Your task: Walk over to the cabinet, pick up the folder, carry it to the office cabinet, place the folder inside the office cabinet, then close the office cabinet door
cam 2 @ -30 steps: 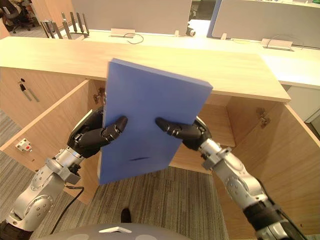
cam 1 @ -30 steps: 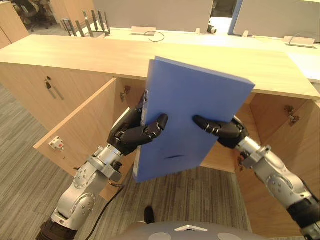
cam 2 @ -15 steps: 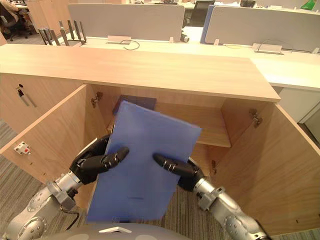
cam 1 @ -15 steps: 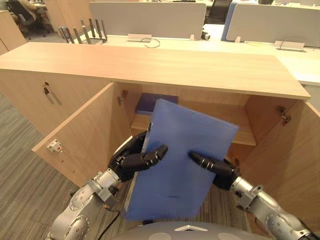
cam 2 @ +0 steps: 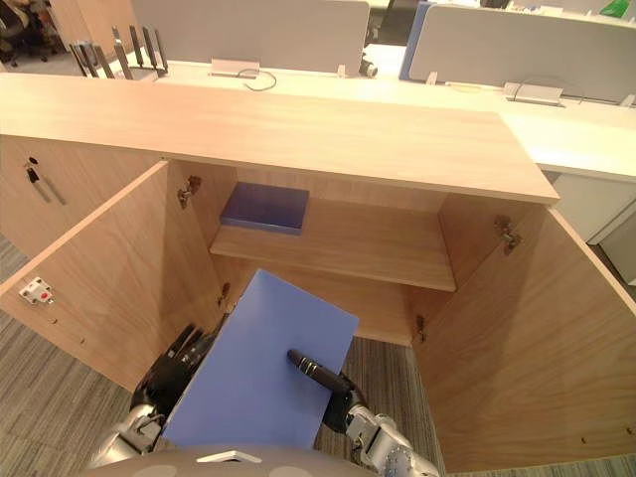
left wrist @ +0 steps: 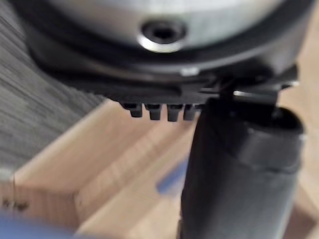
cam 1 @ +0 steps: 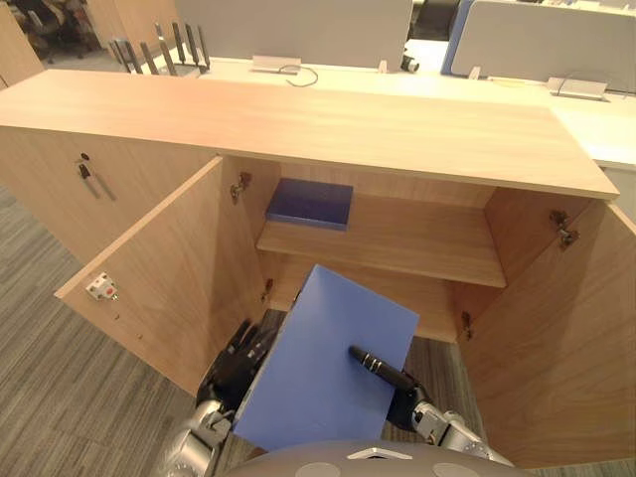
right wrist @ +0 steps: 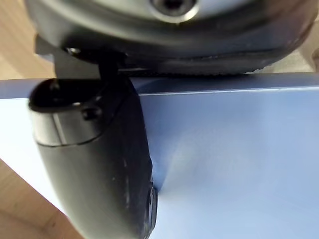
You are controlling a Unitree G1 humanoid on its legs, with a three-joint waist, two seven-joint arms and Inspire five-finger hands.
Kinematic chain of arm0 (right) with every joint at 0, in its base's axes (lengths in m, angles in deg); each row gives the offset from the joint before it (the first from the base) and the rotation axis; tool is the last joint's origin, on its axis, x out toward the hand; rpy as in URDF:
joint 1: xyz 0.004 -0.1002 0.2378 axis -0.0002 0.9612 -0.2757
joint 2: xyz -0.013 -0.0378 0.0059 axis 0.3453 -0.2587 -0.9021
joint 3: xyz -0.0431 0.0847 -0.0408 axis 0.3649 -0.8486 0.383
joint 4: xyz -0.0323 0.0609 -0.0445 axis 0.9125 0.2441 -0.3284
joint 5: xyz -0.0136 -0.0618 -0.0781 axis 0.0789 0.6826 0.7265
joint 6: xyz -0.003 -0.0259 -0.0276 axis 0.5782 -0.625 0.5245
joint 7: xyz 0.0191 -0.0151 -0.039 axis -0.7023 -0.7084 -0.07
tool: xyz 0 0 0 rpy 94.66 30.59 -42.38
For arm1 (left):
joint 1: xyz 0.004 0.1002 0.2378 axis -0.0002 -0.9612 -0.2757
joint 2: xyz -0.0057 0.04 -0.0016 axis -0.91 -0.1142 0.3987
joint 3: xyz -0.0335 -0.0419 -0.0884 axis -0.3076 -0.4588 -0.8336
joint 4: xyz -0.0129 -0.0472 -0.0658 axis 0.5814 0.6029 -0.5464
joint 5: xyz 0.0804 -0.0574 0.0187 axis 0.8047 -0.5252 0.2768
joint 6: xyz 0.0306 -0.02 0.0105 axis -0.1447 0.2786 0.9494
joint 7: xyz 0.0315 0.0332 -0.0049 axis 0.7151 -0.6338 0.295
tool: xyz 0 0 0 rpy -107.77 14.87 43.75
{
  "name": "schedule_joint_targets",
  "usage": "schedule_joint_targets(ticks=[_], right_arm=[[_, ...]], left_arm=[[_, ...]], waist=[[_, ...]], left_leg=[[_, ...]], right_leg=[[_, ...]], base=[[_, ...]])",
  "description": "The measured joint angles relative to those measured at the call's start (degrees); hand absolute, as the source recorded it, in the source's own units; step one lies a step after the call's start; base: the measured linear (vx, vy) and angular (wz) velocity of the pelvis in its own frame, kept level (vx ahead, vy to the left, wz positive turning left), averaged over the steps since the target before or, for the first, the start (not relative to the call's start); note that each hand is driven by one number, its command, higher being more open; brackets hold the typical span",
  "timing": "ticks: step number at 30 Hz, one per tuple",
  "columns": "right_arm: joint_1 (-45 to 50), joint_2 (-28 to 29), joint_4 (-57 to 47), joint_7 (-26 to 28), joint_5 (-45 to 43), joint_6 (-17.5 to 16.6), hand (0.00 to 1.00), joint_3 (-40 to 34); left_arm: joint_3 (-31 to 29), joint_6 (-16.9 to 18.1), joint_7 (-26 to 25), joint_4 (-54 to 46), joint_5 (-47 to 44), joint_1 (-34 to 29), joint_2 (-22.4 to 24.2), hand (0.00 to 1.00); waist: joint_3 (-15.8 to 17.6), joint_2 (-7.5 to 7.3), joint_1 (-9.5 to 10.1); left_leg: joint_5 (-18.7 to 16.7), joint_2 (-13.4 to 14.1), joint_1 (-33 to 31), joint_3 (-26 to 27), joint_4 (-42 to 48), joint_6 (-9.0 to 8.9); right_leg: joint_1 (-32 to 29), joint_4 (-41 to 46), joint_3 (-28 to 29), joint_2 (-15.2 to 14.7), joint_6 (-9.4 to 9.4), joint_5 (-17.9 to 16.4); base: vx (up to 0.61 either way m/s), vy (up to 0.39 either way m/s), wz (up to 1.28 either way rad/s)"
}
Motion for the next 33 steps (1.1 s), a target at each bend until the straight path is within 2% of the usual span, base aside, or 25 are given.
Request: schedule_joint_targets(ticks=[2,6,9,15,17,23,25,29,33], right_arm=[[-0.49,2.99,0.81,-2.72,-0.29,-0.27,0.00,-5.44],[-3.62,5.56,1.00,-8.85,-2.67,-4.44,0.00,-16.02],[-5.78,5.57,1.05,-11.52,-3.44,-7.17,0.00,-21.00],[-8.98,6.05,3.86,-15.20,-4.98,-9.00,0.00,-24.57],[-10.31,6.82,4.62,-16.29,-5.50,-9.11,0.00,-25.23],[-16.81,10.17,8.53,-20.57,-13.01,-12.49,0.00,-26.15],[-20.14,11.47,10.06,-23.00,-16.56,-13.33,0.00,-25.85],[-22.55,13.16,10.52,-24.54,-19.07,-13.76,0.00,-24.92],[-23.63,14.54,10.51,-25.29,-22.05,-14.50,0.00,-24.92]], left_arm=[[-5.49,0.37,-4.40,5.99,0.00,0.55,2.20,1.00],[-17.42,2.61,-14.48,13.26,-0.34,1.20,5.04,1.00],[-22.18,4.53,-18.17,14.22,-2.73,0.98,5.08,1.00],[-27.76,5.63,-20.90,15.49,-7.04,2.80,6.13,1.00],[-28.75,5.61,-21.46,16.08,-7.50,2.95,7.05,1.00],[-28.81,5.29,-23.60,19.22,-6.91,4.30,9.61,1.00],[-27.14,4.92,-24.25,19.38,-6.07,4.90,10.24,1.00],[-23.42,4.10,-24.29,19.77,-3.40,5.07,10.26,1.00],[-19.38,3.67,-24.09,20.08,-1.74,5.12,10.39,1.00]], waist=[[0.64,-0.10,-0.34],[1.55,-0.01,-0.01],[1.63,-0.06,0.19],[3.40,-0.95,1.20],[3.56,-0.92,1.05],[4.49,-1.23,1.48],[5.46,-1.16,2.70],[6.12,-0.62,3.23],[6.71,0.06,4.25]], left_leg=[[-0.28,-0.24,0.29,-0.07,0.00,0.07],[-1.05,-1.09,1.27,-0.33,0.00,0.32],[-1.39,-1.63,1.72,-0.90,0.00,-0.04],[-2.40,-1.76,3.41,-1.10,0.00,-1.03],[-2.56,-1.77,3.45,-1.09,0.00,-1.07],[-2.96,-2.21,3.81,-0.99,0.00,-1.03],[-3.61,-2.28,4.54,-0.82,-0.01,-1.02],[-4.15,-2.37,4.78,-1.13,-0.01,-1.30],[-5.00,-2.91,5.49,-1.12,-0.01,-0.31]], right_leg=[[0.71,-0.59,-0.42,-0.10,0.00,-0.01],[1.97,-0.50,-1.07,-0.91,0.10,-0.84],[2.82,-0.46,-1.95,-1.29,0.04,-1.50],[4.83,-0.40,-2.68,-1.36,-0.03,-2.32],[4.78,-0.42,-2.65,-1.42,0.01,-2.45],[5.15,-0.40,-2.68,-1.82,0.21,-2.71],[5.68,-0.14,-2.66,-2.01,0.25,-2.67],[5.61,0.90,-2.69,-2.15,0.41,-2.54],[5.51,2.82,-2.76,-3.05,0.74,-2.32]], base=[[0.06,-0.005,0.05],[0.08,-0.001,0.08],[0.09,-0.015,0.12],[0.08,-0.047,0.03],[0.05,-0.047,-0.05],[0.05,-0.031,-0.01],[0.00,0.000,0.00],[0.00,-0.001,0.03],[0.01,0.007,0.01]])
